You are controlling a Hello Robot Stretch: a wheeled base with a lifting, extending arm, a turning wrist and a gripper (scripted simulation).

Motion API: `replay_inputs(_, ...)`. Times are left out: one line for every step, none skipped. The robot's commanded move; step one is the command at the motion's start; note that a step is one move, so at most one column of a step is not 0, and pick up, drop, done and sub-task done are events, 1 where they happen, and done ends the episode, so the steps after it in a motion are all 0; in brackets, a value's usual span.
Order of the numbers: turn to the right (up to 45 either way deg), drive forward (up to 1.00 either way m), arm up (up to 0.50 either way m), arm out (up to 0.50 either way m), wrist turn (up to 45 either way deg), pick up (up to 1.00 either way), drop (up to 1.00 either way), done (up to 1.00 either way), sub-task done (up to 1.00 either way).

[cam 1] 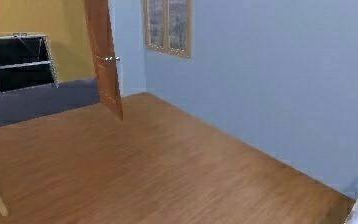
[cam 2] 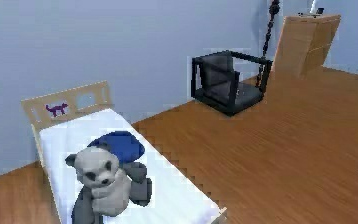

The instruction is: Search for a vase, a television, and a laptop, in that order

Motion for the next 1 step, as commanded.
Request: replay_inputs(-39.0, 0.0, 0.0, 0.0, 0.0, 0.0, 0.0, 0.0, 0.0)
